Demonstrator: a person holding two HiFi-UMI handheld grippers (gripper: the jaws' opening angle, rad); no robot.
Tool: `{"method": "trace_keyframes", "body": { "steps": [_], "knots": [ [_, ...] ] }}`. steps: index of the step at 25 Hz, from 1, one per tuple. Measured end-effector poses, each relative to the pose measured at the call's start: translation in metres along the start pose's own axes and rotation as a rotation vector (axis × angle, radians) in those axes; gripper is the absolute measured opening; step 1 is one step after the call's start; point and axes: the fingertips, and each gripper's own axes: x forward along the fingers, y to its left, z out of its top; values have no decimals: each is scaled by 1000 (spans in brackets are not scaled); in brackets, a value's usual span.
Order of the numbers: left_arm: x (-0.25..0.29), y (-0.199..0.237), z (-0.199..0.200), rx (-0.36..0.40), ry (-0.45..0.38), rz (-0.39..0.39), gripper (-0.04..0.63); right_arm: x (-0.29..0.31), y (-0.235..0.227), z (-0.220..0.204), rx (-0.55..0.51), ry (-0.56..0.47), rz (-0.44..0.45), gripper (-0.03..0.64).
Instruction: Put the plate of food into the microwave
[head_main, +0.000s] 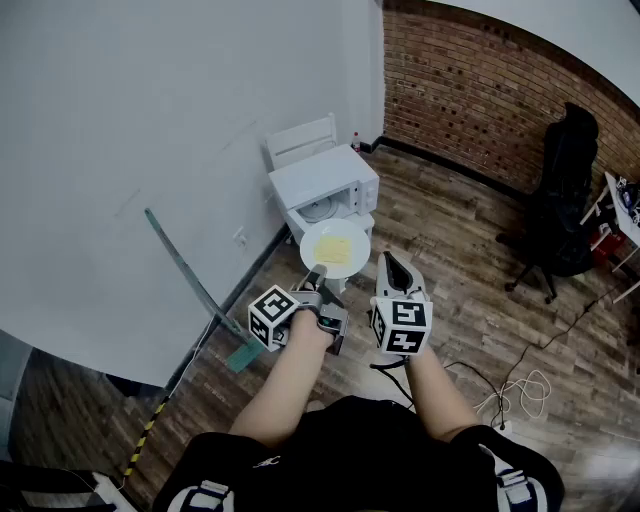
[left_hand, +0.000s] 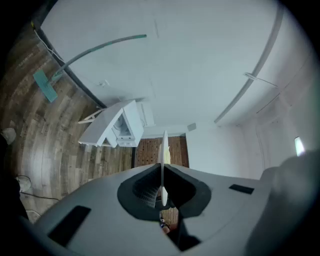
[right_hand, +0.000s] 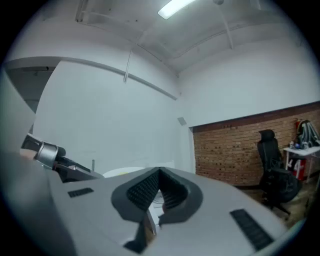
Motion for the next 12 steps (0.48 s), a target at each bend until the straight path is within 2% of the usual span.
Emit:
{"method": "trace_keyframes", "body": {
  "steps": [12],
  "knots": [
    [-6,16,12,-34,43,24,15,4,23,-8,31,15,-1,11]
  ]
}}
